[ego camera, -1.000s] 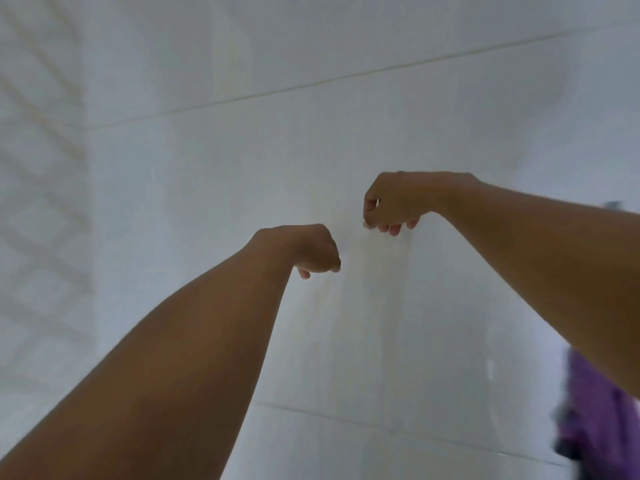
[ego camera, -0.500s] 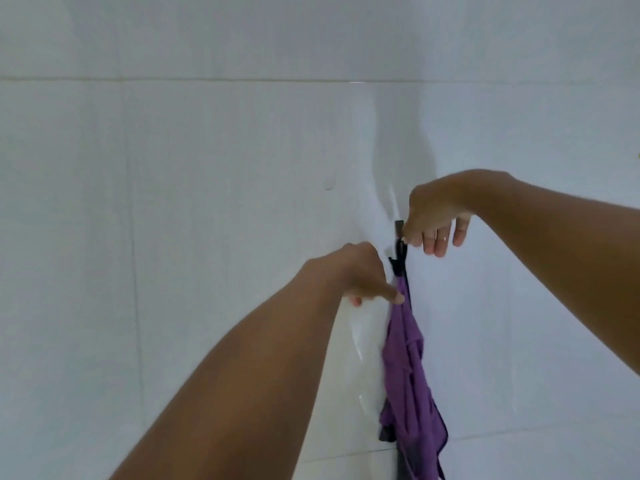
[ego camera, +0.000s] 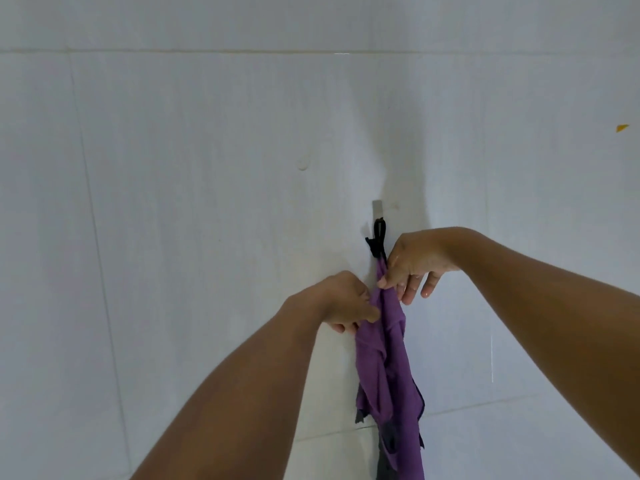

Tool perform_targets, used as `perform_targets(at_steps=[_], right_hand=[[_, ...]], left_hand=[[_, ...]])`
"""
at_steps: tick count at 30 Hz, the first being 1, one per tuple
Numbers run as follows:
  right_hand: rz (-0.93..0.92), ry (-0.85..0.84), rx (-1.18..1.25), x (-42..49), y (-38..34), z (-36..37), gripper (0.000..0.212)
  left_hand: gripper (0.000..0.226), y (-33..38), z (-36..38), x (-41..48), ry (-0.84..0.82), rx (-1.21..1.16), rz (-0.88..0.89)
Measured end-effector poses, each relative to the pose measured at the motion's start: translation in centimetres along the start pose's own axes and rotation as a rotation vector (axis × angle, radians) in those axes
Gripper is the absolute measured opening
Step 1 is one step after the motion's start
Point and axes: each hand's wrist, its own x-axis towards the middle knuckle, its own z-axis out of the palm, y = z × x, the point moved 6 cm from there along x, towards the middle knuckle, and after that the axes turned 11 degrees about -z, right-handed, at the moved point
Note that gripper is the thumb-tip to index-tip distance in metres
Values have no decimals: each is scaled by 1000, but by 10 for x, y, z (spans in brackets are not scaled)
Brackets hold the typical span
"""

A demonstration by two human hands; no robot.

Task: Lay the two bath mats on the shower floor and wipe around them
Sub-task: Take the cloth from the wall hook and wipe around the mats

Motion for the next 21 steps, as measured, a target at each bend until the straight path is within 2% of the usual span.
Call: perform_targets(at_steps=[2,4,7,9,12,14,16,18,21], right_hand=[[-32,27,61,0,-3,-4,22],[-81,63,148,-1,-11,-11,22],[-188,148,294,-3,-29,-26,26],[-258,222,371,-5,-43,-37,25],[-371,340,475,-14,-70,-55,17],[-443,398,519,-21,-90,-64,16],[-497,440,512,-24,-110,-67,17],[-521,464,476,-21,-130,-61,16],[-519,448,438,-6,-156,-36,17]], left_hand=[[17,-9,-5,-3,-11,-31,-25],[27,-15,-15,-8,1,-118,-48],[15,-10,-41,-20,68,-267,-30],[17,-7,-64,-32,138,-353,-27],[48,-9,-98,-54,183,-429,-45],[74,-12,-114,-72,145,-451,-64],[86,-18,-122,-89,66,-466,-87],[81,-28,-127,-102,-26,-416,-124],[57,-58,-130,-118,-99,-311,-238]])
